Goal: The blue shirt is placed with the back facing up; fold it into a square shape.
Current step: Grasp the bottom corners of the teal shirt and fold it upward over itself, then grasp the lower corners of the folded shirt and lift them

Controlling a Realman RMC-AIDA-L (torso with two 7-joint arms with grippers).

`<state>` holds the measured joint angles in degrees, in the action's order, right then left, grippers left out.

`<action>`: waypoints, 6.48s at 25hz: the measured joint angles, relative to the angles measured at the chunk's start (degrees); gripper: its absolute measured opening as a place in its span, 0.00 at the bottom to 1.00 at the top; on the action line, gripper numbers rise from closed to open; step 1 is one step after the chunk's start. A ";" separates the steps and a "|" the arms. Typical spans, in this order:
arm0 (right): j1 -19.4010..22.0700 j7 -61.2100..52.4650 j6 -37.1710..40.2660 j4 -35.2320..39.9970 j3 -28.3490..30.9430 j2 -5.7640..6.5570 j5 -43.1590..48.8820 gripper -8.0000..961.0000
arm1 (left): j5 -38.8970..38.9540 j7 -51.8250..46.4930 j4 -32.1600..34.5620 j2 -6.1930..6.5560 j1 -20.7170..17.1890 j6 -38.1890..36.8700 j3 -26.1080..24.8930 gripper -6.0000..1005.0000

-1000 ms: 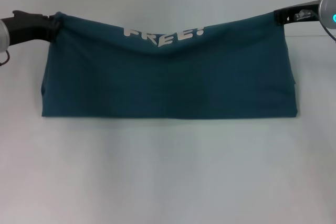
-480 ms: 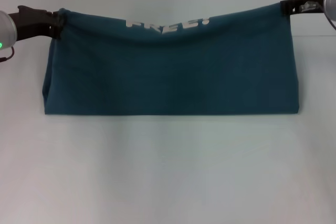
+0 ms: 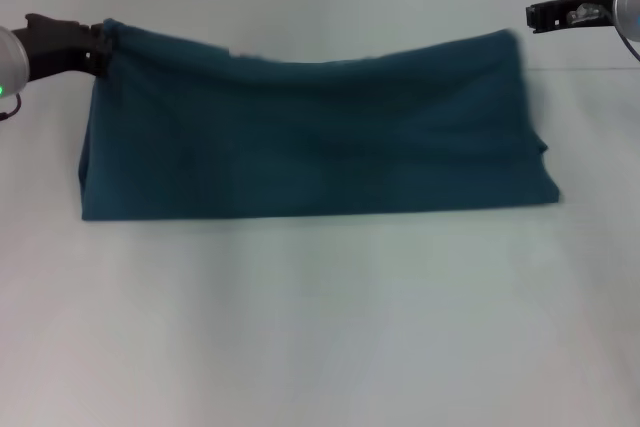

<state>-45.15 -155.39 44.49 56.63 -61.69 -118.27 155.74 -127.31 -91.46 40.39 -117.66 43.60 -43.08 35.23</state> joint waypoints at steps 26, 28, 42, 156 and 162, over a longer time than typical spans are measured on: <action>11.19 -1.39 -2.08 9.95 -6.62 -1.77 -6.77 0.95 | -0.99 -7.53 5.43 -0.28 -7.57 -11.34 1.10 0.57; 12.34 -0.81 -2.26 10.08 -7.67 -1.78 -7.68 0.95 | -3.34 -9.94 5.89 -0.23 -8.11 -12.14 1.07 0.57; 13.84 2.23 -7.64 3.04 -12.82 -1.88 -8.76 0.95 | -19.74 -24.20 6.61 0.73 -7.37 -19.91 0.96 0.57; 11.76 2.81 -14.79 -6.84 -12.92 -1.61 -8.65 0.95 | -22.94 -25.63 4.03 1.21 -6.26 -20.97 2.38 0.52; 11.61 2.68 -14.79 -7.15 -12.88 -1.61 -8.55 0.95 | -23.84 -25.21 3.08 1.18 -6.05 -20.56 2.46 0.73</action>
<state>-33.54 -152.71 29.70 49.49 -74.57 -119.88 147.20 -151.15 -116.67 43.47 -116.48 37.55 -63.64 37.69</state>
